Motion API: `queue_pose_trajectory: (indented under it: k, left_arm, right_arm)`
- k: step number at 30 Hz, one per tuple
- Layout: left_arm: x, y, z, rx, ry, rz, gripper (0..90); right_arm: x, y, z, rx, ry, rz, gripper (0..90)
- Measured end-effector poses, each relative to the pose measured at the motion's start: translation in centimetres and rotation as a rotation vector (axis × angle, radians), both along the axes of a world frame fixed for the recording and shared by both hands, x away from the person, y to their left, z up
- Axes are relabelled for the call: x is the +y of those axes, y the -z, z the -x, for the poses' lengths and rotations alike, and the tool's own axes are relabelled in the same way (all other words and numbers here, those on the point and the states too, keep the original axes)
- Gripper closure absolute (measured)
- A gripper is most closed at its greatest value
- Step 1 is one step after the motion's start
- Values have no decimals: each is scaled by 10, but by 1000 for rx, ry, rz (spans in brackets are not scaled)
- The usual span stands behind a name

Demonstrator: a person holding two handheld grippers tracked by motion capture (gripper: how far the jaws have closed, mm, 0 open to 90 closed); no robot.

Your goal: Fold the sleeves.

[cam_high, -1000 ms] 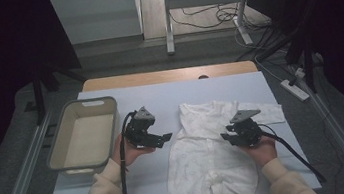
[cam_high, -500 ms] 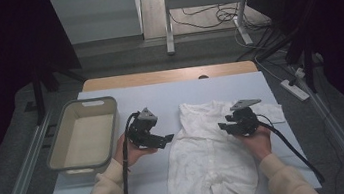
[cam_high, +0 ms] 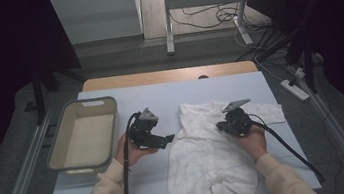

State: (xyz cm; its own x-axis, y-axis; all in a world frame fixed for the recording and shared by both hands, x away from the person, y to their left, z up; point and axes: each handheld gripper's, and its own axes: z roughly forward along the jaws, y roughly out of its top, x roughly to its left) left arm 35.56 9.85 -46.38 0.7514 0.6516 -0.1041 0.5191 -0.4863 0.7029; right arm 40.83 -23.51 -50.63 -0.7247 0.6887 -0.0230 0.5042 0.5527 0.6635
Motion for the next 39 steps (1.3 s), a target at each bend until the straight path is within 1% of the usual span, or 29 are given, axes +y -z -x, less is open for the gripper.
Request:
queue_pose_trajectory:
  k: [5, 7, 13, 19, 28, 39]
  left_arm:
    - [1, 0, 0, -1, -4, 2, 141]
    - [1, 0, 0, 0, -8, 3, 141]
    - [1, 0, 0, 1, -9, 3, 141]
    - [1, 1, 0, 1, -5, 0, 141]
    - [-2, 3, 1, 3, 0, -10, 141]
    - [-8, 4, 2, 2, 8, -21, 142]
  right_arm:
    - [-8, -12, 2, -75, 36, -17, 855]
    - [-11, -15, 2, -103, 49, -2, 855]
    - [-22, -20, 2, -148, 87, -10, 855]
    - [-34, -22, -1, -160, 146, -20, 855]
    - [-39, -18, -2, -161, 184, -10, 838]
    - [-38, -14, -2, -136, 174, -3, 823]
